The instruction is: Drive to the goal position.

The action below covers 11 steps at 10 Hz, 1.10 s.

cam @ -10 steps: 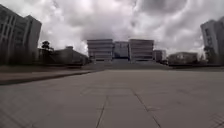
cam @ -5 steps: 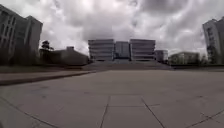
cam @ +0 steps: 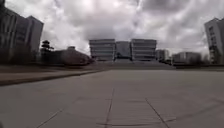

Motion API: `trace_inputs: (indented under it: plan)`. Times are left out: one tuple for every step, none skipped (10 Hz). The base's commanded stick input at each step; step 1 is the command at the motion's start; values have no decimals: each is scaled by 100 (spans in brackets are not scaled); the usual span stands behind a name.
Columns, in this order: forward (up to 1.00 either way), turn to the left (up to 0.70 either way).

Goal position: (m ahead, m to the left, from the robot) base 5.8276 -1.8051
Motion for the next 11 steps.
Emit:
trace_inputs:
  plan:
    - [100,0]
    - [100,0]
    - [100,0]
    - [100,0]
    - [100,0]
    - [100,0]
    - [100,0]
    - [100,0]
    - [100,0]
    - [100,0]
    - [100,0]
